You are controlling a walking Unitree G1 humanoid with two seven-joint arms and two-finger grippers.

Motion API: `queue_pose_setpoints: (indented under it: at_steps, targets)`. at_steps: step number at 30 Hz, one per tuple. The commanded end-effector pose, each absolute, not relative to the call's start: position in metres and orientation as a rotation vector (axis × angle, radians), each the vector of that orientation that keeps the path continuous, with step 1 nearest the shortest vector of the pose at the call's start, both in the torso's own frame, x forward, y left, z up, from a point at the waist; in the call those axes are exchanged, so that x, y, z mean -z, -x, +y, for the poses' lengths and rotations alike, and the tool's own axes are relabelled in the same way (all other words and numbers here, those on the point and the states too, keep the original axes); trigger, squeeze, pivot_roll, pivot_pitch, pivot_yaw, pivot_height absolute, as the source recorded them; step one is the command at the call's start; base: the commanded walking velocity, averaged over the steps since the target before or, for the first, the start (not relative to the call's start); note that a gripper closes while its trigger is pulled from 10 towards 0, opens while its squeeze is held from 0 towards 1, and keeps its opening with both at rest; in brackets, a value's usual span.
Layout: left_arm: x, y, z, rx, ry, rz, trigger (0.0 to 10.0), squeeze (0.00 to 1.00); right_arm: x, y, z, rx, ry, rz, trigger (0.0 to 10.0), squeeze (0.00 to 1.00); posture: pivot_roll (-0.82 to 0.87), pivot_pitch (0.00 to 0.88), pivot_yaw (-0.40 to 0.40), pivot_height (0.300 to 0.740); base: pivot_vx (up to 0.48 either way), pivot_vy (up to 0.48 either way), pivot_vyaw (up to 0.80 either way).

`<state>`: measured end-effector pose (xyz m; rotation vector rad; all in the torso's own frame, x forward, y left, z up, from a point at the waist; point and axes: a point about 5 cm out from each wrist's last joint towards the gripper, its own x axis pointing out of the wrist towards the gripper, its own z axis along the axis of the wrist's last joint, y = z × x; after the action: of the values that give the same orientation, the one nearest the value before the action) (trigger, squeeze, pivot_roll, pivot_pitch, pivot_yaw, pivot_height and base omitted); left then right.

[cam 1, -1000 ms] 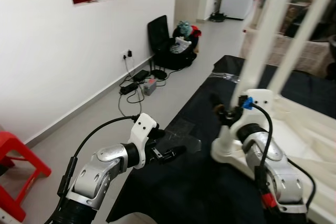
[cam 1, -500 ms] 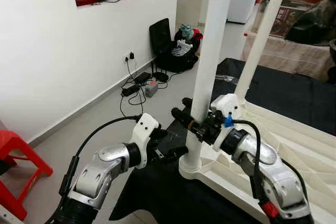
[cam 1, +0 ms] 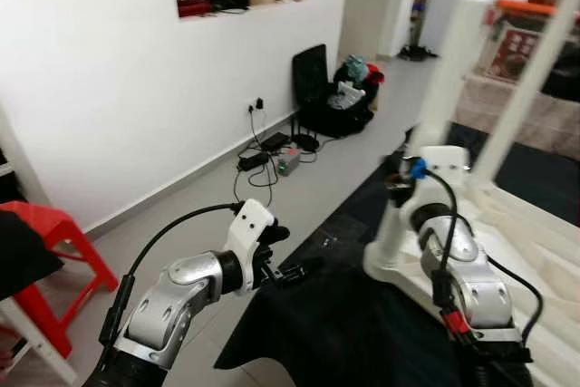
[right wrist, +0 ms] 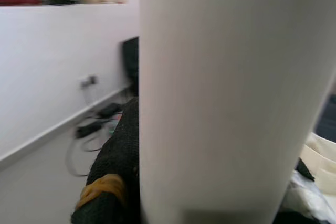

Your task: Building children table

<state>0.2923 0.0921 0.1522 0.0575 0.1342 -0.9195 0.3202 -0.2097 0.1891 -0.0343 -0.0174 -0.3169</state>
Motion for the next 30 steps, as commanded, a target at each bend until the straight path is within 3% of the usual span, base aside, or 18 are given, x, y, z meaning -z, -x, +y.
queue_pose_setpoints:
  at_steps: [1, 9, 10, 11, 13, 14, 15, 16, 17, 20, 22, 27, 28, 29, 30]
  targets:
    - [-0.153, -0.293, 0.092, 0.921, -0.07, 0.134, 10.0, 0.0, -0.145, -0.303, -0.243, 0.53, 0.075, 0.198, 0.0, 0.0, 0.07, 0.0, -0.081, 0.74, 0.0, 0.0, 0.0]
    - [-0.157, -0.299, 0.093, 0.908, -0.071, 0.119, 10.0, 0.0, -0.137, -0.298, -0.233, 0.517, 0.052, 0.226, 0.0, 0.0, 0.07, 0.0, -0.077, 0.74, 0.0, 0.0, 0.0]
    - [-0.156, -0.299, 0.094, 0.902, -0.068, 0.118, 10.0, 0.0, -0.135, -0.301, -0.23, 0.485, 0.022, 0.228, 2.2, 0.0, 0.07, 0.0, -0.078, 0.74, 0.0, 0.0, 0.0]
    - [-0.155, -0.297, 0.094, 0.902, -0.064, 0.121, 10.0, 0.0, -0.145, -0.306, -0.22, 0.41, -0.038, 0.156, 10.0, 0.0, 0.07, 0.0, -0.076, 0.74, 0.0, 0.0, 0.0]
    - [-0.154, -0.296, 0.094, 0.903, -0.062, 0.124, 10.0, 0.0, -0.155, -0.309, -0.215, 0.369, -0.066, 0.086, 10.0, 0.0, 0.07, 0.0, -0.076, 0.74, 0.0, 0.0, 0.0]
    - [-0.153, -0.295, 0.094, 0.905, -0.063, 0.126, 10.0, 0.0, -0.164, -0.312, -0.21, 0.319, -0.072, 0.034, 10.0, 0.77, 0.07, 0.0, -0.078, 0.74, 0.0, 0.0, 0.0]
    - [-0.153, -0.295, 0.094, 0.905, -0.063, 0.126, 10.0, 0.0, -0.164, -0.312, -0.21, 0.319, -0.072, 0.034, 10.0, 0.77, 0.07, 0.0, -0.078, 0.74, 0.0, 0.0, 0.0]
    - [-0.153, -0.296, 0.094, 0.905, -0.063, 0.126, 10.0, 0.0, -0.173, -0.315, -0.205, 0.259, -0.102, -0.002, 10.0, 1.0, 0.07, 0.0, -0.077, 0.74, 0.0, 0.0, 0.0]
    - [-0.154, -0.297, 0.095, 0.904, -0.063, 0.124, 10.0, 0.0, -0.185, -0.318, -0.197, 0.14, -0.09, -0.062, 10.0, 0.0, 0.07, 0.0, -0.076, 0.74, 0.0, 0.0, 0.0]
    - [-0.155, -0.298, 0.095, 0.904, -0.064, 0.122, 10.0, 0.0, -0.2, -0.318, -0.185, -0.026, -0.109, -0.118, 10.0, 0.0, 0.07, 0.0, -0.073, 0.74, 0.0, 0.0, 0.0]
    - [-0.156, -0.299, 0.095, 0.909, -0.068, 0.118, 10.0, 0.0, -0.223, -0.307, -0.162, -0.375, -0.108, -0.214, 10.0, 0.0, 0.08, 0.0, -0.074, 0.74, 0.0, 0.0, 0.0]
    - [-0.157, -0.298, 0.095, 0.911, -0.069, 0.114, 10.0, 0.0, -0.231, -0.291, -0.146, -0.645, -0.074, -0.244, 10.0, 0.0, 0.08, 0.0, -0.078, 0.74, 0.0, 0.0, 0.0]
    - [-0.157, -0.298, 0.094, 0.911, -0.069, 0.112, 10.0, 0.0, -0.231, -0.286, -0.141, -0.731, -0.039, -0.242, 9.2, 0.0, 0.09, 0.0, -0.083, 0.74, 0.0, 0.0, 0.0]
    - [-0.158, -0.297, 0.095, 0.91, -0.069, 0.111, 10.0, 0.0, -0.23, -0.284, -0.139, -0.781, -0.016, -0.238, 5.3, 0.0, 0.09, 0.0, -0.09, 0.74, 0.0, 0.0, 0.0]
    - [-0.158, -0.297, 0.095, 0.908, -0.068, 0.11, 10.0, 0.0, -0.228, -0.284, -0.138, -0.802, -0.008, -0.234, 3.6, 0.0, 0.1, 0.0, -0.091, 0.74, 0.0, 0.0, 0.0]
